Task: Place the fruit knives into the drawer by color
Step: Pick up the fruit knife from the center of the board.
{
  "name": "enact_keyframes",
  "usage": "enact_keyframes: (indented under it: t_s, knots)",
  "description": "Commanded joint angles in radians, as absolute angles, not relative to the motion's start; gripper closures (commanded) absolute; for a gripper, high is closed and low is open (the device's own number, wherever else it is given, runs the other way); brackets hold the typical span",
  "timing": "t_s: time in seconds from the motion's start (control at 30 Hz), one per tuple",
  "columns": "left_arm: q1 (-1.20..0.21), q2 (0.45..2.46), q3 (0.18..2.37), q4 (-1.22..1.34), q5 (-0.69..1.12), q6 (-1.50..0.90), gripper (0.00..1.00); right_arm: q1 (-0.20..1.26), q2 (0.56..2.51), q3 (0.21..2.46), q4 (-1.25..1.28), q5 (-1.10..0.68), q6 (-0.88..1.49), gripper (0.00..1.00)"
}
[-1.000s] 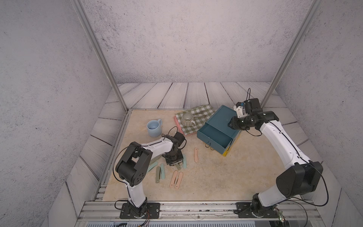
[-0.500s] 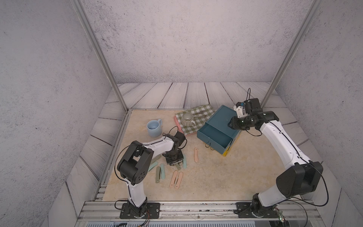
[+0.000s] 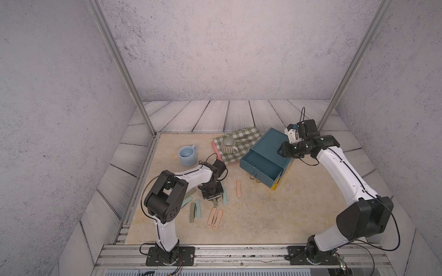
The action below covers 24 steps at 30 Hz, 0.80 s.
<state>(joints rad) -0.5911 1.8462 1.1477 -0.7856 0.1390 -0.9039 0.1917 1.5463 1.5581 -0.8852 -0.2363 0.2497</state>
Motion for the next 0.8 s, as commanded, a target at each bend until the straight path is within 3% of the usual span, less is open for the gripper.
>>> enact_keyframes:
  t_s: [0.0,0.77]
  knots:
    - [-0.589,1.916,1.118,-0.726,0.115,-0.884,1.0,0.194,1.552,1.521,-0.995,-0.227,0.242,0.66]
    - [-0.584,1.792,1.194,-0.8,0.096,-0.858,1.0,0.194,1.546,1.507,-0.994,-0.228,0.249,0.65]
